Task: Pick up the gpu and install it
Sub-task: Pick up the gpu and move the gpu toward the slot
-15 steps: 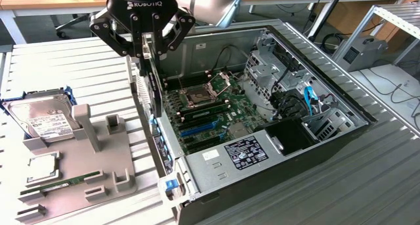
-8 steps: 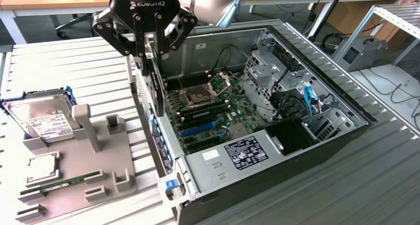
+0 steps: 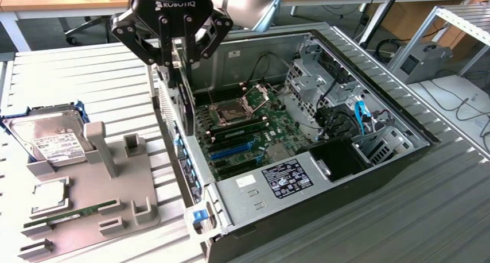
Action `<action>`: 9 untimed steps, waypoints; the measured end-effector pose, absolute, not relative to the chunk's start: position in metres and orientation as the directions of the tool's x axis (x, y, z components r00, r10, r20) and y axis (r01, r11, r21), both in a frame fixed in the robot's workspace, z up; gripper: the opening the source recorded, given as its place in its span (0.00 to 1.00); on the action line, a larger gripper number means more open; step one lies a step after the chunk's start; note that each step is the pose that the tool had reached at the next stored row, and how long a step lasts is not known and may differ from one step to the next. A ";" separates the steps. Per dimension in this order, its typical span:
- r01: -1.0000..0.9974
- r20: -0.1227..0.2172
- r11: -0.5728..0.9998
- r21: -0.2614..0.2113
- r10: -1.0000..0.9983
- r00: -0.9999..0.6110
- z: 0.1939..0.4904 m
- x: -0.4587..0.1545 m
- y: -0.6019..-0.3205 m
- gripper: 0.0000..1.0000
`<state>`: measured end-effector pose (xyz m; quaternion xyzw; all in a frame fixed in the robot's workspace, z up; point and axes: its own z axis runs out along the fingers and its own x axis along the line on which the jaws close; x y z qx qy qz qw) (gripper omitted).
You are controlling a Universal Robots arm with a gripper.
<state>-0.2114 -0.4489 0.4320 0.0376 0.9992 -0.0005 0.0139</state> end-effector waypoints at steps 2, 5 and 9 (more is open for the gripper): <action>0.075 -0.028 0.997 0.000 0.075 -0.997 0.432 -0.211 -0.449 0.26; 0.075 -0.028 0.997 0.000 0.075 -0.997 0.432 -0.210 -0.449 0.26; 0.075 -0.028 0.997 0.000 0.075 -0.997 0.432 -0.208 -0.449 0.26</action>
